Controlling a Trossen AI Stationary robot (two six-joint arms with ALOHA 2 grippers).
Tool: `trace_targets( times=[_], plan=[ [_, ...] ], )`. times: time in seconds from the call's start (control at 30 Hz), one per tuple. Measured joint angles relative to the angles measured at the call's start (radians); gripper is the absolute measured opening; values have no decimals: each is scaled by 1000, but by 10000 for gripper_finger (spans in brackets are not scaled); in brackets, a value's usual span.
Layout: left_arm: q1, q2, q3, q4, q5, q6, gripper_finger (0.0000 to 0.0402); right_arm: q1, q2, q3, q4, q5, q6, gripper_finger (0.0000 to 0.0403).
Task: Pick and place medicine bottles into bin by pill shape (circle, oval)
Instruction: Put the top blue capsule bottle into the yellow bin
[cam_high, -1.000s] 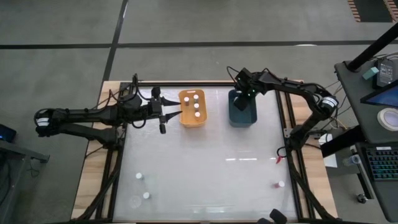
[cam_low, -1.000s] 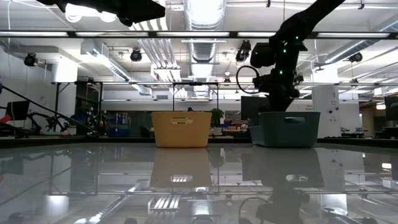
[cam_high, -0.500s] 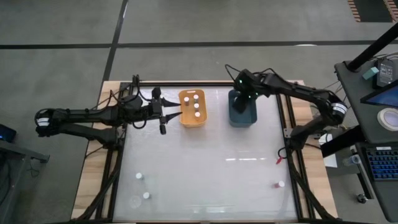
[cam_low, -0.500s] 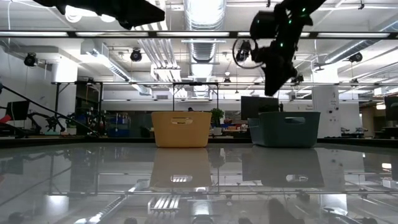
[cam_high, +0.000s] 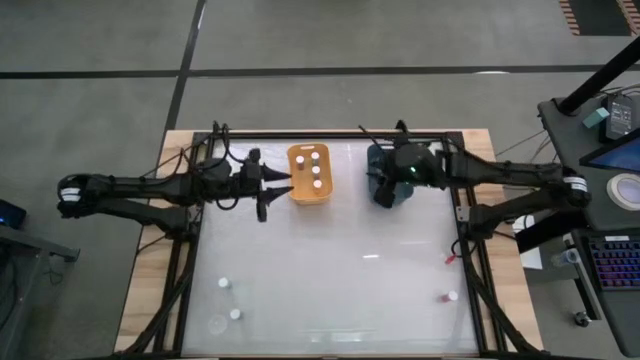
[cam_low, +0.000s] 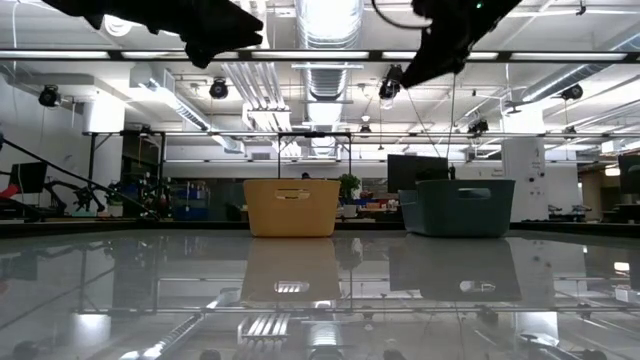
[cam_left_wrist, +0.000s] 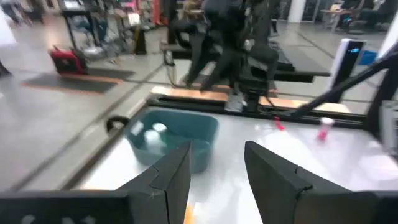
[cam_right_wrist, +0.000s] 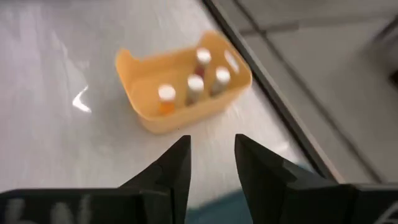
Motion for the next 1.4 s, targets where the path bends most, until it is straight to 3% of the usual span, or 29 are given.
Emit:
trace_targets(
  times=[0.37,0.57,0.73,0.97,1.2,1.4],
  plan=[
    [-169,0,-74,11,1,-342,135,115,-143,-188,323,33,-159,114],
    [-254,14,-88,-4,-4,-615,134,130,-166,-265,446,24,-206,114],
    [-319,60,-70,-172,13,-909,134,130,-162,-271,467,-19,-241,114],
    [-420,178,-9,-506,215,-1303,134,130,-162,-271,512,-57,-286,114],
    [-523,327,148,-750,363,-1471,134,131,-161,-272,518,-165,-289,114],
    [-579,406,336,-979,388,-1562,134,134,-162,-294,565,-186,-305,114]
  ],
)
